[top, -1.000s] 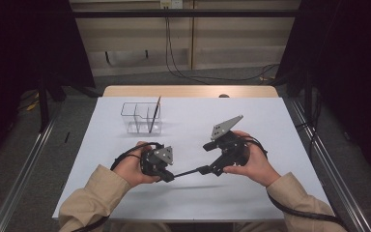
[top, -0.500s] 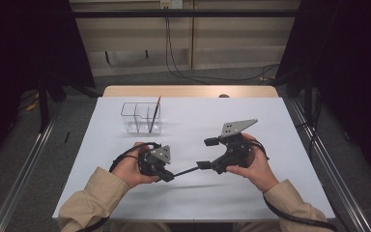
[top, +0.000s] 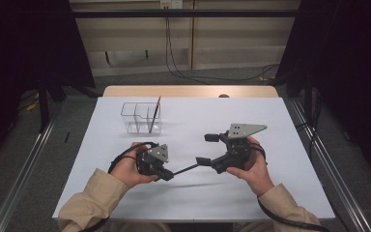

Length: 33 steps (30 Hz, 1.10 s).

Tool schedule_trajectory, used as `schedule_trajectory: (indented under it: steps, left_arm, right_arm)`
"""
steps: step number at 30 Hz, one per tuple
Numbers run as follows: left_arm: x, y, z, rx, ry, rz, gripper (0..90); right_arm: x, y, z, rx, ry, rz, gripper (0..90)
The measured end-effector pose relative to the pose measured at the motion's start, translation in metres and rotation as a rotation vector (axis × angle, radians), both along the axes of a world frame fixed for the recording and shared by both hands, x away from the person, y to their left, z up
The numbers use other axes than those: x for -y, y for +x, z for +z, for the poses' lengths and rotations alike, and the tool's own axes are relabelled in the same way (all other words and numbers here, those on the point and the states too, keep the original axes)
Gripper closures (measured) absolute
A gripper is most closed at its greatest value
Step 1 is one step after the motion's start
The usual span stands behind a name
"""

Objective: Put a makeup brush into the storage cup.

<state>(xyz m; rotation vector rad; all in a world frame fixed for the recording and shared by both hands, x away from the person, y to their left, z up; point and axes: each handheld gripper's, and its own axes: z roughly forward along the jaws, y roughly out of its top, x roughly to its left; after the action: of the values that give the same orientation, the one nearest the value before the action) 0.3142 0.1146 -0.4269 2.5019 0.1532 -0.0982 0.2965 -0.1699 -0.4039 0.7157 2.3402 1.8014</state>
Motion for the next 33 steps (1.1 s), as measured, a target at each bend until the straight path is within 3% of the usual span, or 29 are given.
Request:
schedule_trajectory:
  steps: [7, 17, 33]
  left_arm:
    - [-0.0021, 0.0002, -0.0010, -0.005, -0.027, 0.015, 86.3]
    - [-0.0043, 0.0014, -0.0028, -0.024, -0.122, 0.049, 86.3]
    - [-0.0048, 0.0048, -0.0083, -0.060, -0.281, 0.146, 86.3]
  right_arm:
    - [0.0013, -0.0005, -0.0016, 0.003, 0.011, -0.003, 7.5]
    - [0.0020, -0.0003, -0.0029, 0.003, 0.010, -0.011, 7.2]
    - [0.0061, 0.0014, -0.0036, -0.001, 0.030, -0.033, 7.6]
